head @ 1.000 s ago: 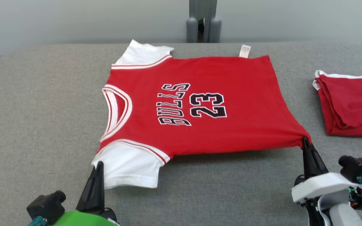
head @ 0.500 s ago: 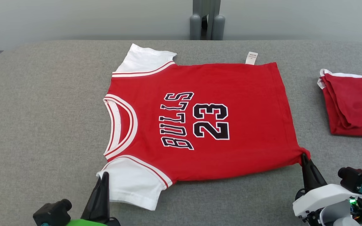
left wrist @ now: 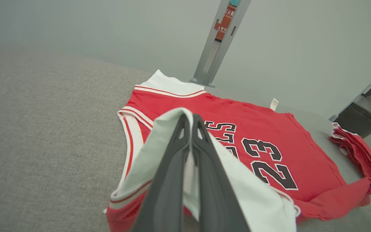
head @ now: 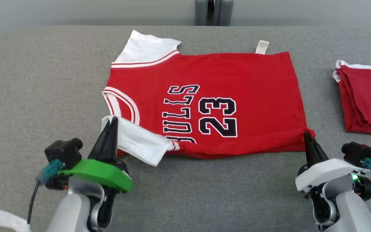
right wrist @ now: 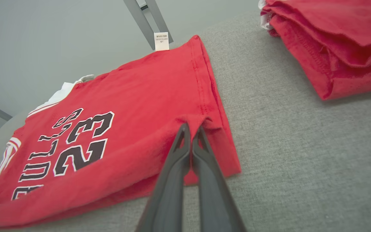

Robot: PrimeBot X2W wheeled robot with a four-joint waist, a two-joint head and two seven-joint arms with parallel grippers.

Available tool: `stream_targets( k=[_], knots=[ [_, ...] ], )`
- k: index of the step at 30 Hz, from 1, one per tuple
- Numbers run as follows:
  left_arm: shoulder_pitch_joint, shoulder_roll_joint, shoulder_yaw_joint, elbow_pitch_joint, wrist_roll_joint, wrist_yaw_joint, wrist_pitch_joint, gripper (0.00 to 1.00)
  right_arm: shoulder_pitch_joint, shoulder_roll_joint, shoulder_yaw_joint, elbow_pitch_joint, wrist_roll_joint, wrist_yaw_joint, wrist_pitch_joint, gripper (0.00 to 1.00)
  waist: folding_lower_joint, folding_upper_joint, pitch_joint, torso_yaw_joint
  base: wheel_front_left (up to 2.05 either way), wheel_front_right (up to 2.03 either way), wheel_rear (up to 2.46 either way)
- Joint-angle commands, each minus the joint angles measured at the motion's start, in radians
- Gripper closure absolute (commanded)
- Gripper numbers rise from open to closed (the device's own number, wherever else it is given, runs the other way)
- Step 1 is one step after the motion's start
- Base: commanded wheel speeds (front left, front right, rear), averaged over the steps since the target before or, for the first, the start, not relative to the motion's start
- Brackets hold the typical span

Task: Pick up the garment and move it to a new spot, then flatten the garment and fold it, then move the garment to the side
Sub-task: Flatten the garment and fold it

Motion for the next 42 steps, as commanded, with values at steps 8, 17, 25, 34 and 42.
stream_targets(
  k=[8,17,25,34,42],
  knots=[
    [-0.239,-0.013,-0.026,0.215,0.027,-0.034,-0.029,1.0,-0.152,-0.003,0.0,0.118,-0.009,0.0,-0.04,1.0,0.0001,0.0,0.065,-0.022,0.0,0.0,0.0],
    [-0.375,-0.029,-0.032,0.419,0.037,-0.028,-0.071,0.15,-0.277,-0.003,0.035,0.232,-0.001,0.0,-0.099,0.0,0.0001,0.0,0.103,-0.04,0.0,0.0,0.0],
    [-0.4,-0.035,-0.028,0.473,0.029,-0.037,-0.142,0.0,-0.322,-0.003,0.046,0.25,0.009,0.0,-0.167,0.0,0.0001,0.0,0.089,-0.037,0.0,0.0,0.0],
    [-0.27,0.015,-0.003,0.385,0.001,-0.027,-0.144,0.0,-0.204,-0.002,-0.019,0.132,-0.122,0.0,-0.165,0.0,0.0001,0.0,0.026,-0.025,0.0,0.0,0.0],
    [-0.068,0.056,0.03,0.28,-0.076,0.03,0.023,0.0,-0.018,-0.003,-0.06,-0.027,-0.208,0.0,-0.005,0.0,0.0001,0.0,-0.029,-0.016,0.0,0.0,0.0]
  ],
)
